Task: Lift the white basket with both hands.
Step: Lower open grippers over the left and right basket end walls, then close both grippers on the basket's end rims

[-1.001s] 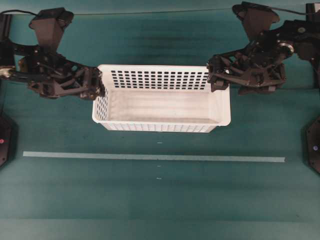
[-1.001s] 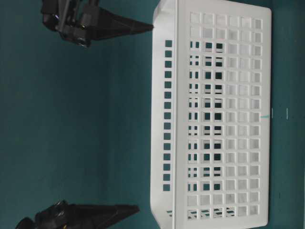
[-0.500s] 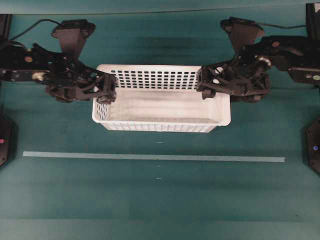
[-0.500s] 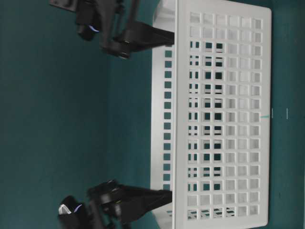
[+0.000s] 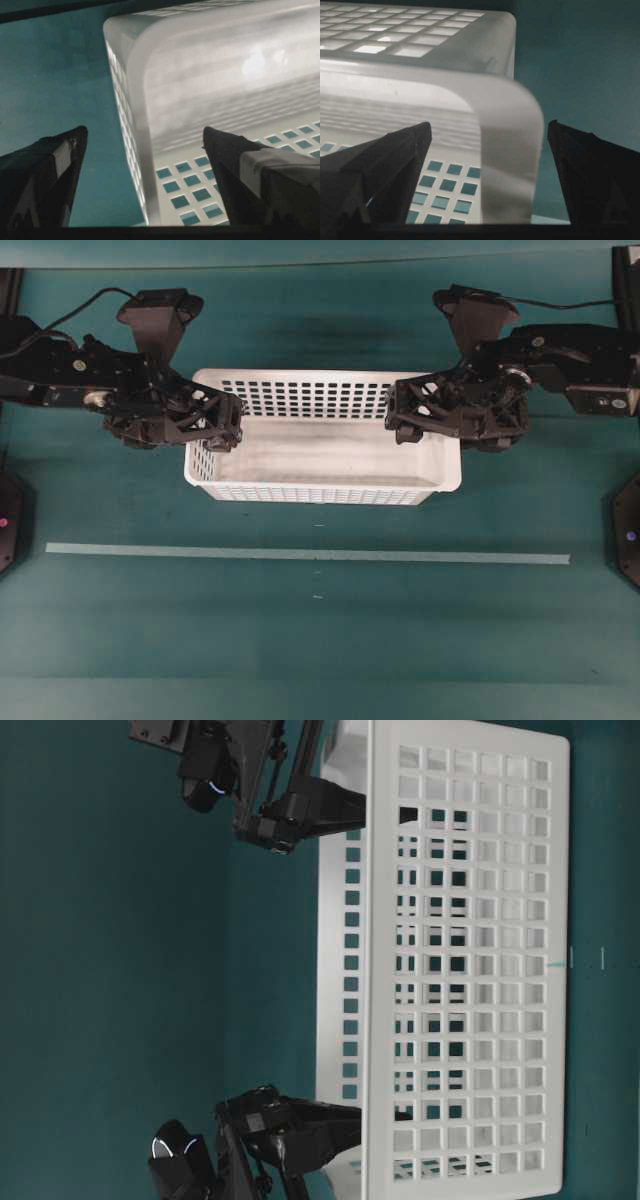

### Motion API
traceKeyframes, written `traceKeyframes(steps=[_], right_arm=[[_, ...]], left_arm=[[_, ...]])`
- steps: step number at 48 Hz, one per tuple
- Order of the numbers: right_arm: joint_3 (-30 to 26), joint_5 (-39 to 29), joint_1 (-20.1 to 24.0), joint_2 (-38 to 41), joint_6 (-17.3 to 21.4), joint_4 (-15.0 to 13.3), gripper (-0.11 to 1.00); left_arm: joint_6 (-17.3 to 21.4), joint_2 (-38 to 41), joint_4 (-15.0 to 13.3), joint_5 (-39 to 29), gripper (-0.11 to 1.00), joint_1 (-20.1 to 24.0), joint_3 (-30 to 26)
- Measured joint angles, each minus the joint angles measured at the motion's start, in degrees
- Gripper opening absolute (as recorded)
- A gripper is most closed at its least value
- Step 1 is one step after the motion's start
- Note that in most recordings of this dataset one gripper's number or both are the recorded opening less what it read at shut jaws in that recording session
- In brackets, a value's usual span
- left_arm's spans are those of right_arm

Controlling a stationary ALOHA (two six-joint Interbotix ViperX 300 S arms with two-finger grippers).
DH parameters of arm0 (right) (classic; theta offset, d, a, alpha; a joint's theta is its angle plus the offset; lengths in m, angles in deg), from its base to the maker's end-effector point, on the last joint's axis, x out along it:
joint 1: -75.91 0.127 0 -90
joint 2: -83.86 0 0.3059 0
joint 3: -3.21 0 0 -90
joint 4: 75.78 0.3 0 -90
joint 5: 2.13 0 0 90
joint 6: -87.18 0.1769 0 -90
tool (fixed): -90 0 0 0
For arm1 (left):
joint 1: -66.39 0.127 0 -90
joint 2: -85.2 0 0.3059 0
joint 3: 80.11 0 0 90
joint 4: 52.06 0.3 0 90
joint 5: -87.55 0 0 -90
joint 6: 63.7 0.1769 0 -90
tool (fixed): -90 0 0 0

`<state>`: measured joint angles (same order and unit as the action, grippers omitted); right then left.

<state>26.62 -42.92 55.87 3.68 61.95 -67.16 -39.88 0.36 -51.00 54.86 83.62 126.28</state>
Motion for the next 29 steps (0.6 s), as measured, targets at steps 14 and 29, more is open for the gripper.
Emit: traceKeyframes(steps=[14,29], right_arm=[[0.00,0.53,0.26,0.00,0.00,0.09,0.50],[0.18,0.44,0.26,0.09,0.26,0.18,0.16]], left_arm=[[0.00,0.00,0.09,0.26,0.43,0.00,0.09],[-0.26,0.00,0.00,0.18,-0.01,0.26,0.18]])
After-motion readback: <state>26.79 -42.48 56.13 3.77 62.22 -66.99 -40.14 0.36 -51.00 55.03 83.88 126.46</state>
